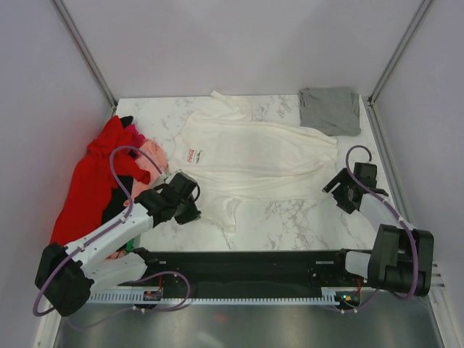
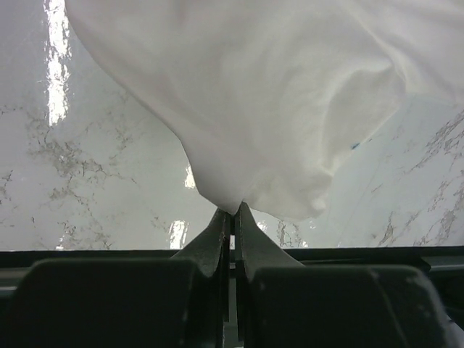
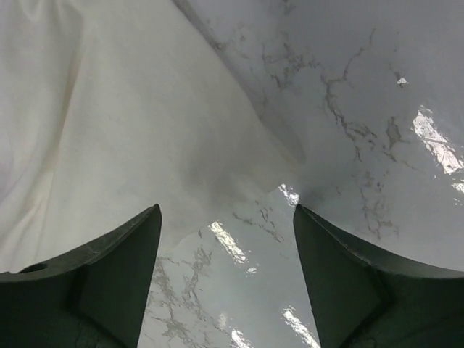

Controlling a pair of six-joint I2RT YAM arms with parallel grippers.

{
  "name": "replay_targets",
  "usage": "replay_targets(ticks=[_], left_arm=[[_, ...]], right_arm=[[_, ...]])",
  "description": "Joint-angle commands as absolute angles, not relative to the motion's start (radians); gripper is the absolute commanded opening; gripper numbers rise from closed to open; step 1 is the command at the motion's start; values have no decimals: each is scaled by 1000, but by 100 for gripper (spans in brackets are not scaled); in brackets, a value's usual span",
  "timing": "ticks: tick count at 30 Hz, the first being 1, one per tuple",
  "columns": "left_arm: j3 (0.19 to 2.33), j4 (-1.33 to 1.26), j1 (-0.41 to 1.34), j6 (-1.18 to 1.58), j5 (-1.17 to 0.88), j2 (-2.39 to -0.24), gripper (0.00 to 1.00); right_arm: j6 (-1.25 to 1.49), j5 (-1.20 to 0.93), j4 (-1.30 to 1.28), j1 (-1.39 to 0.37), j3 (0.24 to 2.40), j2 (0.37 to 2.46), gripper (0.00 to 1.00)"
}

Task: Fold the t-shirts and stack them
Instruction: Fold the tshirt

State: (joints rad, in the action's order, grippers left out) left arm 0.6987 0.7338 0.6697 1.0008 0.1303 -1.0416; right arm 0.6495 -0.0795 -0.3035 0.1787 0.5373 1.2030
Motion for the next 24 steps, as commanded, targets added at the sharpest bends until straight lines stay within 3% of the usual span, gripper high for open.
replay_targets(ticks=[1, 10, 12, 13, 15, 24], left_arm=[[727, 768, 669, 966, 170, -1019, 2], [722, 787, 667, 965, 181, -985, 2], [741, 795, 666, 962, 186, -979, 2], [753, 814, 666, 962, 190, -974, 2], [801, 845, 666, 954, 196, -966, 2], [1092, 1040, 666, 933, 170, -856, 2]], right_arm=[[626, -91, -218, 209, 558, 1275, 81], [612, -90, -183, 239, 511, 1299, 46], [609, -94, -198, 241, 511, 1284, 29], [612, -101, -213, 241, 514, 1270, 14], [618, -103, -285, 239, 526, 1215, 1], [615, -75, -731, 241, 772, 948, 0]])
